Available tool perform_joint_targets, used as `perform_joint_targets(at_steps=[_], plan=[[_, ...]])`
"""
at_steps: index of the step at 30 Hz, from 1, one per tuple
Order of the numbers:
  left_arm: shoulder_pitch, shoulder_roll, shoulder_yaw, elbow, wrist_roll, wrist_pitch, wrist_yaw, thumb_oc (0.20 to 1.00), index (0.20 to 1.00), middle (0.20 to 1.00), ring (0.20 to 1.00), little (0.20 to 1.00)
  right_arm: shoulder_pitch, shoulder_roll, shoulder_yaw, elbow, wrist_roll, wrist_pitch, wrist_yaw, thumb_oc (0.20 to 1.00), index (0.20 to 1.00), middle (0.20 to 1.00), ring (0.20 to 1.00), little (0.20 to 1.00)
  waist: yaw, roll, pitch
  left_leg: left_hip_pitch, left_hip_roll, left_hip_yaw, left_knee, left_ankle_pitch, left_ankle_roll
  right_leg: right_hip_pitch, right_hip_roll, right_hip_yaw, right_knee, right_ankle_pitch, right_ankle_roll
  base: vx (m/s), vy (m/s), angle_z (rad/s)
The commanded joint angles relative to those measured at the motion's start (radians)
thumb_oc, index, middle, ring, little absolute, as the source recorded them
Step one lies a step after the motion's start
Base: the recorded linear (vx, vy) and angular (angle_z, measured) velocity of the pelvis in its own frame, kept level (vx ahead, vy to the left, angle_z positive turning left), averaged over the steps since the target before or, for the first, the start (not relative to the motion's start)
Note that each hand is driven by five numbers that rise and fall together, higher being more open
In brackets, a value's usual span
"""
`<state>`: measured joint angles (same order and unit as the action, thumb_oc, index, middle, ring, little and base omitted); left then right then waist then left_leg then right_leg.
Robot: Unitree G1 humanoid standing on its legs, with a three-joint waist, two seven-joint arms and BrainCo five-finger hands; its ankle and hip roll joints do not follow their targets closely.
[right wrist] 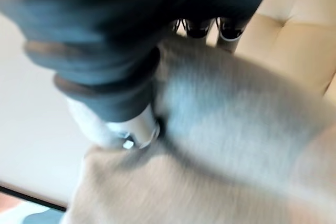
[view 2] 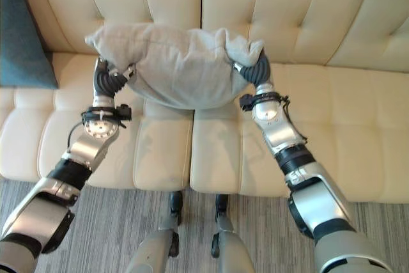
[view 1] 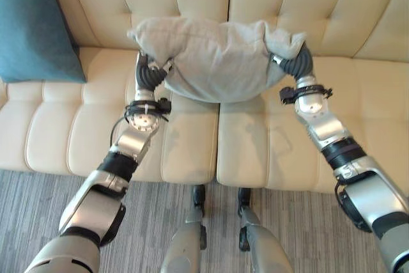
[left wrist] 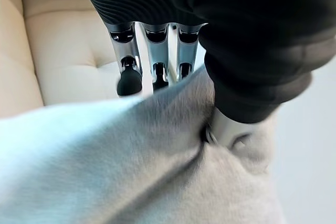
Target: Pick up all the scattered cushions and arrange them neatly on the sofa.
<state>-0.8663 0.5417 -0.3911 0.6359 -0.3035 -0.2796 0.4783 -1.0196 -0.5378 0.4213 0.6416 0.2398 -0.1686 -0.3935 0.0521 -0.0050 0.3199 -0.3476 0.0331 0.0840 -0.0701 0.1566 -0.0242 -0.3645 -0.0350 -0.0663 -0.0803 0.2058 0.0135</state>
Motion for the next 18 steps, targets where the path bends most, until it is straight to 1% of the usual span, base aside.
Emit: perform_joint_targets(at_steps=[1, 6, 9, 10, 13, 14, 16, 17, 18], plan=[[-0.156, 0.041, -0.02, -0.035, -0.014, -0.1, 0.001, 1.0, 1.0, 1.0, 1.0, 1.0, -0.17, -0.031, 0.026, -0.045, 0.022, -0.087, -0.034, 1.0, 1.0, 1.0, 1.0, 1.0, 0.02, -0.01, -0.007, 0.015, -0.002, -0.028, -0.015, -0.044, -0.05, 0.019, -0.042, 0.036, 0.139, -0.178, 0.11, 0.0, 0.0, 0.0], [-0.195, 0.104, -0.004, 0.022, -0.072, -0.101, -0.01, 1.0, 1.0, 1.0, 1.0, 1.0, -0.244, -0.071, 0.058, -0.007, 0.035, -0.077, -0.044, 1.0, 1.0, 1.0, 1.0, 1.0, 0.014, -0.015, -0.012, 0.008, -0.002, -0.023, -0.017, -0.044, -0.051, 0.015, -0.036, 0.046, 0.12, -0.168, 0.117, 0.0, -0.001, 0.01], [-0.212, 0.156, 0.001, 0.055, -0.093, -0.102, -0.022, 1.0, 1.0, 1.0, 1.0, 1.0, -0.273, -0.089, 0.07, 0.026, 0.072, -0.079, -0.035, 1.0, 1.0, 1.0, 1.0, 1.0, 0.012, -0.021, -0.021, 0.014, 0.001, -0.016, -0.017, -0.049, -0.053, 0.023, -0.035, 0.052, 0.104, -0.159, 0.119, 0.02, -0.016, -0.07], [-0.217, 0.191, 0.006, 0.074, -0.104, -0.099, -0.026, 1.0, 1.0, 1.0, 1.0, 1.0, -0.279, -0.106, 0.076, 0.048, 0.098, -0.079, -0.025, 1.0, 1.0, 1.0, 1.0, 1.0, 0.008, -0.025, -0.029, 0.02, 0.002, -0.016, -0.017, -0.051, -0.054, 0.029, -0.033, 0.051, 0.096, -0.157, 0.119, 0.02, -0.018, -0.04], [-0.212, 0.208, 0.016, 0.086, -0.112, -0.101, -0.032, 1.0, 1.0, 1.0, 1.0, 1.0, -0.275, -0.117, 0.074, 0.058, 0.115, -0.082, -0.017, 1.0, 1.0, 1.0, 1.0, 1.0, 0.005, -0.026, -0.031, 0.027, 0.003, -0.015, -0.017, -0.053, -0.054, 0.037, -0.033, 0.051, 0.09, -0.155, 0.118, 0.0, 0.0, 0.0], [-0.19, 0.233, 0.036, 0.084, -0.125, -0.102, -0.035, 1.0, 1.0, 1.0, 1.0, 1.0, -0.255, -0.139, 0.062, 0.051, 0.135, -0.083, -0.013, 1.0, 1.0, 1.0, 1.0, 1.0, -0.001, -0.028, -0.035, 0.036, 0.004, -0.014, -0.017, -0.055, -0.055, 0.049, -0.032, 0.047, 0.084, -0.155, 0.116, 0.02, 0.001, -0.04], [-0.163, 0.24, 0.056, 0.074, -0.141, -0.104, -0.043, 1.0, 1.0, 1.0, 1.0, 1.0, -0.225, -0.145, 0.045, 0.036, 0.153, -0.089, -0.008, 1.0, 1.0, 1.0, 1.0, 1.0, -0.004, -0.028, -0.038, 0.042, 0.004, -0.012, -0.017, -0.057, -0.055, 0.055, -0.031, 0.045, 0.081, -0.156, 0.115, 0.03, 0.006, -0.02], [-0.054, 0.259, 0.108, 0.014, -0.138, -0.097, -0.073, 1.0, 1.0, 1.0, 1.0, 1.0, -0.105, -0.17, -0.026, -0.039, 0.171, -0.095, 0.014, 1.0, 1.0, 1.0, 1.0, 1.0, -0.011, -0.028, -0.043, 0.058, 0.004, -0.007, -0.017, -0.063, -0.054, 0.075, -0.028, 0.043, 0.071, -0.155, 0.113, 0.0, 0.0, 0.0], [-0.045, 0.258, 0.11, 0.007, -0.136, -0.095, -0.072, 1.0, 1.0, 1.0, 1.0, 1.0, -0.096, -0.169, -0.029, -0.046, 0.169, -0.092, 0.013, 1.0, 1.0, 1.0, 1.0, 1.0, -0.011, -0.029, -0.045, 0.06, 0.004, -0.007, -0.017, -0.064, -0.054, 0.078, -0.028, 0.042, 0.07, -0.155, 0.113, 0.09, 0.019, -0.02]])
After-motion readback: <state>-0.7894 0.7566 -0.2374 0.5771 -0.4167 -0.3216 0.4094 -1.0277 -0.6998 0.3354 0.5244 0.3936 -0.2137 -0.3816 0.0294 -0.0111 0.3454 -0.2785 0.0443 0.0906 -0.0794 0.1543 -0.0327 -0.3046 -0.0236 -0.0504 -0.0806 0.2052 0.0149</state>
